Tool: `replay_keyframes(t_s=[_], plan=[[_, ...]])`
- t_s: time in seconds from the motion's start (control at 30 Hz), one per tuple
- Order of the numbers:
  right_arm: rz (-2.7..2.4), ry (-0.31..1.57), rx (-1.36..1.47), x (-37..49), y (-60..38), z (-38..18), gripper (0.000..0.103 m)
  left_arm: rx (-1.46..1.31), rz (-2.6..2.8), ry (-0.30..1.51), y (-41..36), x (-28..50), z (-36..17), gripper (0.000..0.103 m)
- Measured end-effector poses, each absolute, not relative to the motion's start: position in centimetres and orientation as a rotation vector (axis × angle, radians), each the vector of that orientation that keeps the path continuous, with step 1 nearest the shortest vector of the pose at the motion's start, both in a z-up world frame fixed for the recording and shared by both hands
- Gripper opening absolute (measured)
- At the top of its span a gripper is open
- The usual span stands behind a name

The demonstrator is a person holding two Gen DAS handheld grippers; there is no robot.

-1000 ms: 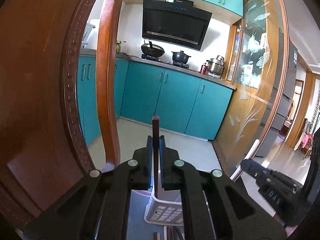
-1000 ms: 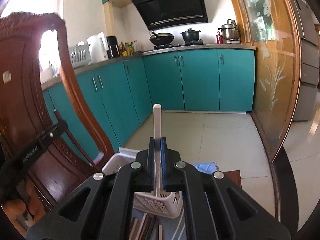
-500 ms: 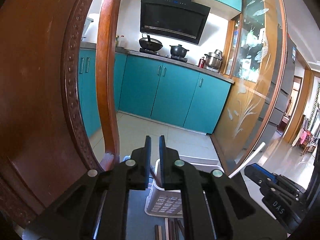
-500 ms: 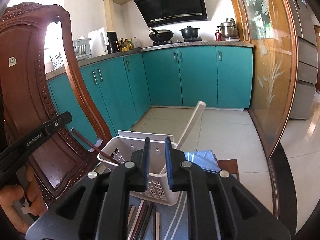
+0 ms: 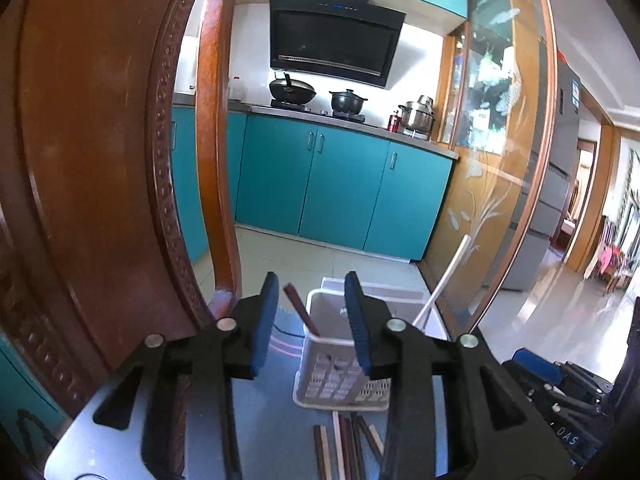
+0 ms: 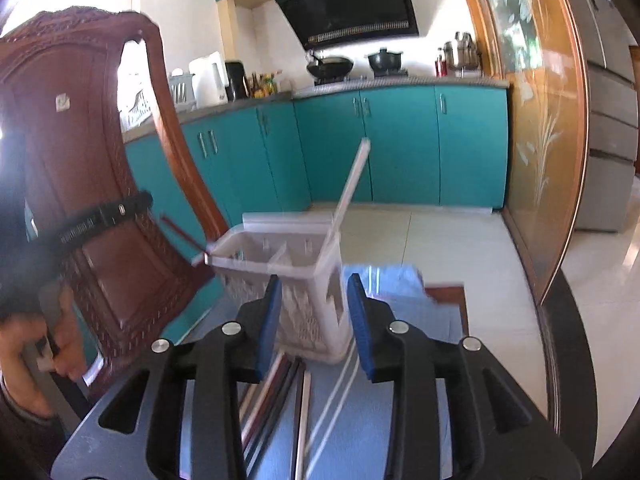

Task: Organize utensils
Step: 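Open both grippers to drop the chopsticks into the basket, then move both grippers back down to the row of chopsticks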

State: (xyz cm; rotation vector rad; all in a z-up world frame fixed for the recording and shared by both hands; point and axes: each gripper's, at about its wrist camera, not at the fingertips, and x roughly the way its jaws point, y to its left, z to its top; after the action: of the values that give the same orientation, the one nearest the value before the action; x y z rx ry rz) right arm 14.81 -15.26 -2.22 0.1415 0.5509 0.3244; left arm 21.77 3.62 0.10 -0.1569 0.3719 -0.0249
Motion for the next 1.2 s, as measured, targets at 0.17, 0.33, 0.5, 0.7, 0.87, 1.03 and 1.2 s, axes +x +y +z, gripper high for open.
replay_keyframes(t_s=[0.17, 0.33, 0.5, 0.7, 0.87, 1.03, 1.2], plan=[[0.328, 0.67, 0.181, 14.4, -15.7, -5.5, 0.034, -0.131, -0.026, 0.384, 3.2, 19.9, -1.1, 0.049], [0.32, 0.813, 0.1, 14.0, -13.5, -8.9, 0.034, -0.118, -0.011, 0.407, 3.4, 18.8, -2.4, 0.054], [0.348, 0.938, -0.102, 13.4, -8.9, -12.5, 0.036, -0.126, -0.007, 0.421, 3.7, 18.1, -3.0, 0.058], [0.352, 1.021, -0.197, 13.5, -6.0, -15.7, 0.044, -0.122, 0.001, 0.429, 3.9, 17.5, -3.4, 0.061], [0.357, 1.022, -0.194, 13.6, -5.6, -15.6, 0.044, -0.123, 0.013, 0.444, 4.5, 17.3, -3.8, 0.062], [0.379, 1.013, -0.212, 13.3, -5.0, -15.5, 0.04, -0.114, 0.021, 0.454, 4.8, 17.2, -3.9, 0.062], [0.402, 1.012, -0.2, 12.9, -4.8, -15.3, 0.017, -0.106, 0.023, 0.462, 4.6, 17.3, -4.0, 0.062]])
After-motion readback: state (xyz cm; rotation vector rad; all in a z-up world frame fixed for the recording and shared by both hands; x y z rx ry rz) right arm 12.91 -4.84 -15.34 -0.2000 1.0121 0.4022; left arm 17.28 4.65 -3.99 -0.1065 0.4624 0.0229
